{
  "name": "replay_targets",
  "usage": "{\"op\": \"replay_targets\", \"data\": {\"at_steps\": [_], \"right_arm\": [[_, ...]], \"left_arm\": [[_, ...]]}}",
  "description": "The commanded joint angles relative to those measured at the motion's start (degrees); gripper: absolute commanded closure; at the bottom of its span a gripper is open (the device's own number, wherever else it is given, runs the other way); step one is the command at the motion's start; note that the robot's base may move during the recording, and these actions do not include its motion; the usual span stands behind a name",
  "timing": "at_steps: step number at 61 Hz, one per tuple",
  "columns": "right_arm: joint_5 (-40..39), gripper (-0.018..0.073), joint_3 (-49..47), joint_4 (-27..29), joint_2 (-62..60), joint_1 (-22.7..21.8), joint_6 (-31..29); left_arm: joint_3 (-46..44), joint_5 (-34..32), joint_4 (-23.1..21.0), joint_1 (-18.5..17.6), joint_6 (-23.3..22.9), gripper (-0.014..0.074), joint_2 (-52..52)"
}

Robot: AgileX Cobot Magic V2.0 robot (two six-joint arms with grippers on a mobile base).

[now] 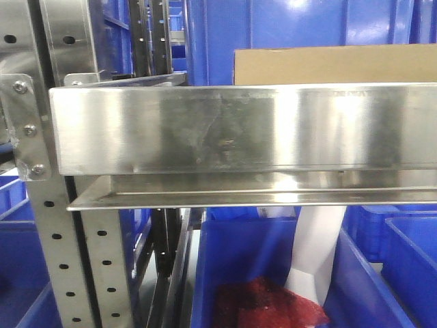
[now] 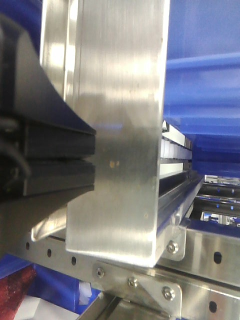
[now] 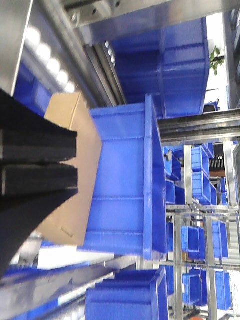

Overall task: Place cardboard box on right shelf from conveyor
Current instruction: 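Open the right gripper and withdraw it from the box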

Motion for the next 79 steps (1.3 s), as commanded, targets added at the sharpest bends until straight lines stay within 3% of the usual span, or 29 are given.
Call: {"op": "replay_targets", "data": {"at_steps": [1, 11, 24, 38, 43, 79], "right_arm": [[-5.2, 0.0502, 0.3, 4.1, 0.6, -3.9, -6.6], [-9.7, 0.0502, 7.3, 15.7, -1.6, -13.4, -19.8], [-16.9, 0.0502, 19.4, 16.3, -9.1, -21.6, -20.1], [-25.3, 0.0502, 32.5, 16.2, -12.4, -22.1, -15.7], [-22.1, 0.0502, 32.2, 15.1, -12.4, -22.1, -15.5], [-22.1, 0.0502, 32.2, 14.8, -12.4, -22.1, -15.5]], "left_arm": [[0.5, -4.9, -0.3, -0.1, 0.0, 0.0713, -0.9], [0.5, -4.9, -0.3, -0.1, 0.0, 0.0713, -0.9], [0.5, -4.9, -0.3, -0.1, 0.0, 0.0713, -0.9], [0.5, -4.9, -0.3, -0.1, 0.0, 0.0713, -0.9], [0.5, -4.9, -0.3, -0.1, 0.0, 0.0713, -0.9], [0.5, -4.9, -0.3, -0.1, 0.0, 0.0713, -0.9]]}}
